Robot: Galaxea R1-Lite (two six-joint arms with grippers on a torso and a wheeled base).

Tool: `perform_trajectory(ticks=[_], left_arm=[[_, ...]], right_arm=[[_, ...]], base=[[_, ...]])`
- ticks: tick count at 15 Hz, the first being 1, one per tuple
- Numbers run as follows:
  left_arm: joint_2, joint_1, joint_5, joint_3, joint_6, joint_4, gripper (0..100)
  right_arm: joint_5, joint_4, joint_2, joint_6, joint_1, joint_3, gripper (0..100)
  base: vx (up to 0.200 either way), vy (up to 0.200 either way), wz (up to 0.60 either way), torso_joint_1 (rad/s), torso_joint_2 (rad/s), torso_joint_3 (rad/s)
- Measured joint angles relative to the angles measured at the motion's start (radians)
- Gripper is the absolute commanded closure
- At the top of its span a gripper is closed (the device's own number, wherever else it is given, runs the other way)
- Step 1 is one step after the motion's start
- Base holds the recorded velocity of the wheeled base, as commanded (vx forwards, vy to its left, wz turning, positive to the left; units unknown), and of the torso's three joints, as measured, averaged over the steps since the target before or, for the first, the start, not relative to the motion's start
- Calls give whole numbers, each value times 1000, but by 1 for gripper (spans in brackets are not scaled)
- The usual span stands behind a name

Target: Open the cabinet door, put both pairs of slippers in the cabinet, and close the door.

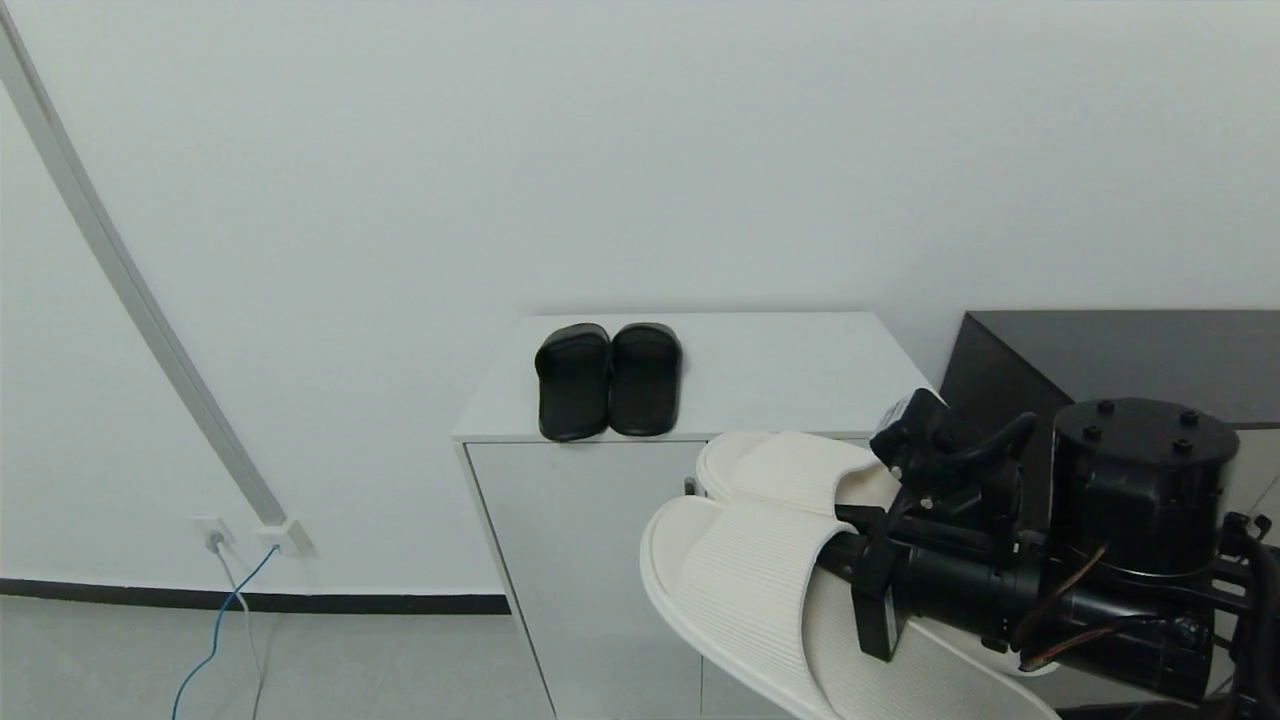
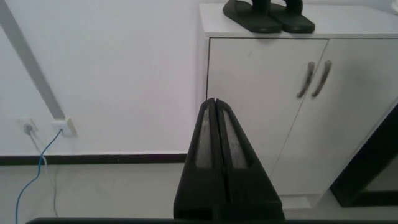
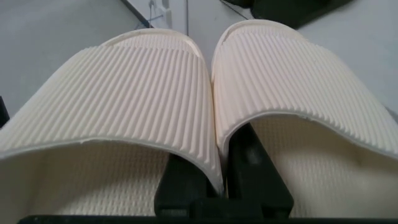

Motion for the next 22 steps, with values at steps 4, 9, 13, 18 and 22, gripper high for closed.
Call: perform_trajectory(ticks=[4,9,13,18,22], left_arm=[[0,0,0,0,1,0,100],[0,0,2,0,1,0,100],[0,0,1,0,3,0,100],[1,-1,-2,-1,-6,0,0],[1,1,0,0,-2,0,0]], right_arm=[[3,-5,0,-1,-2,4,100],[4,-4,-1,3,-9,10,100],[6,-7,5,4,-15,22,100],[6,-8,9,3,-15,32,100],[7,-9,8,2,-15,36,100]], base=[[0,0,0,0,0,0],[0,0,0,0,0,0],[0,0,0,0,0,0],[0,0,0,-113,265,155],[0,0,0,-217,539,316]])
